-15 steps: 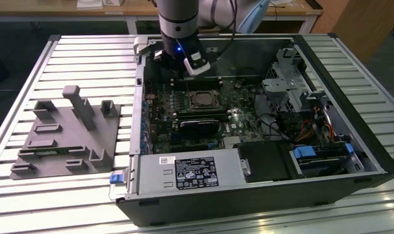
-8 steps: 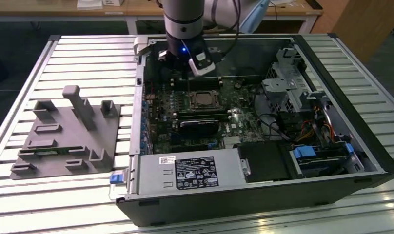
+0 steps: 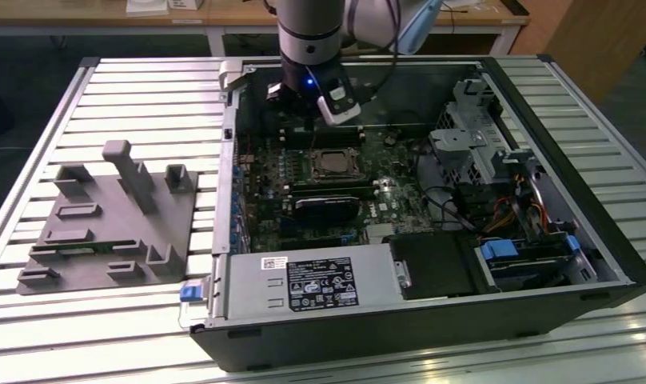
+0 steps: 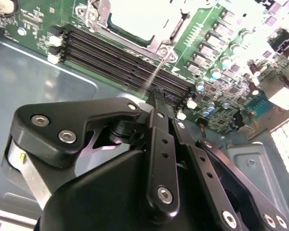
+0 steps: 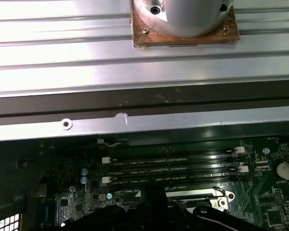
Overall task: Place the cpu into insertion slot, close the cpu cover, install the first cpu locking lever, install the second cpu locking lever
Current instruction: 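Install the first cpu locking lever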
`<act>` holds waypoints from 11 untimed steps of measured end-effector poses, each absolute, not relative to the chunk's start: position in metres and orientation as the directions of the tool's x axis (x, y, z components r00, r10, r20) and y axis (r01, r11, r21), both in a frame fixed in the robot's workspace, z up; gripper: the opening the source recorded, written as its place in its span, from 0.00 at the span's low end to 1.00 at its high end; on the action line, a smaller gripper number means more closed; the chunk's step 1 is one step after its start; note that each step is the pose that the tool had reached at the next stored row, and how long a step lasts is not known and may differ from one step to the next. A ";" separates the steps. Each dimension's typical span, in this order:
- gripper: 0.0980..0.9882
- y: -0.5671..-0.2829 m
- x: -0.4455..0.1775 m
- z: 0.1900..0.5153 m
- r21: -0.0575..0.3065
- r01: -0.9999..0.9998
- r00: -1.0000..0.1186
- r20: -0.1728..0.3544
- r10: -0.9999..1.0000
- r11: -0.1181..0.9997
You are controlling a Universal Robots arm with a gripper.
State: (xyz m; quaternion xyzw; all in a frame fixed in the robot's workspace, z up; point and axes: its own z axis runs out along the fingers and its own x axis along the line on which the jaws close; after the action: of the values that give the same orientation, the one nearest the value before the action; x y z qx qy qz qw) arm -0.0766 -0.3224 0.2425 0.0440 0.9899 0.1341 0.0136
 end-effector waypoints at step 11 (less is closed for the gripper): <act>0.01 -0.322 -0.070 0.242 0.267 0.083 -0.996 -0.015 0.091 0.960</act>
State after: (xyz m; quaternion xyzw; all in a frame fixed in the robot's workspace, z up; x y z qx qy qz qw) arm -0.0696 -0.3223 0.2420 0.0440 0.9899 0.1341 0.0136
